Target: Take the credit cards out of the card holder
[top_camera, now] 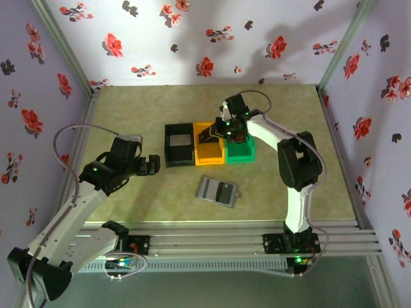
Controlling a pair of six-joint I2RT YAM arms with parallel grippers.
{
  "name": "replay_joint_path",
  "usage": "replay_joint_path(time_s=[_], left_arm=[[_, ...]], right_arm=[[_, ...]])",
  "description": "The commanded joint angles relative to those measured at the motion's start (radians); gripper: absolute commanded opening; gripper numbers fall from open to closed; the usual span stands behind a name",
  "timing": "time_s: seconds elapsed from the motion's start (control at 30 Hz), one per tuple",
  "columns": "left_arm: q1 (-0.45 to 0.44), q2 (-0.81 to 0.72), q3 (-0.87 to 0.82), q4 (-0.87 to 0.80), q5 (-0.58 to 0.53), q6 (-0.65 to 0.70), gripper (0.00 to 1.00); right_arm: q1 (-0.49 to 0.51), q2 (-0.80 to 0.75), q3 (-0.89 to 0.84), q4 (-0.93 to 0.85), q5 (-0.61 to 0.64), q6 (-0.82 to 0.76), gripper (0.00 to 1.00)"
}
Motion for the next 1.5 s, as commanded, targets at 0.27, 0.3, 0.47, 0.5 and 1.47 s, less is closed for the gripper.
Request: replay_joint_path(time_s=[0.27,0.3,0.47,0.5,1.47], left_arm=[[0.008,0.007,-0.004,0.009,-0.036,0.031,1.0],[0.008,0.008,-0.005,0.009,-0.037,0.032,1.0],[0.007,0.01,-0.004,0.009,-0.041,0.033,1.0],[0.008,0.011,-0.004,0.009,-0.04,0.033,1.0],[0.009,0.018,-0.005,0.007,-0.041,0.036,1.0]], right_arm=[[-0.016,0.076,0.088,-0.056,-0.012,-0.006,0.0],[-0.016,0.078,0.089,-0.052,-0.014,-0.004,0.0],[-0.018,0.099,0.114,-0.067,-0.013,-0.005,0.0],[-0.019,0.104,0.119,-0.07,-0.013,-0.005,0.0],[-0.024,0.126,0.165,-0.13,-0.005,-0.022,0.1]])
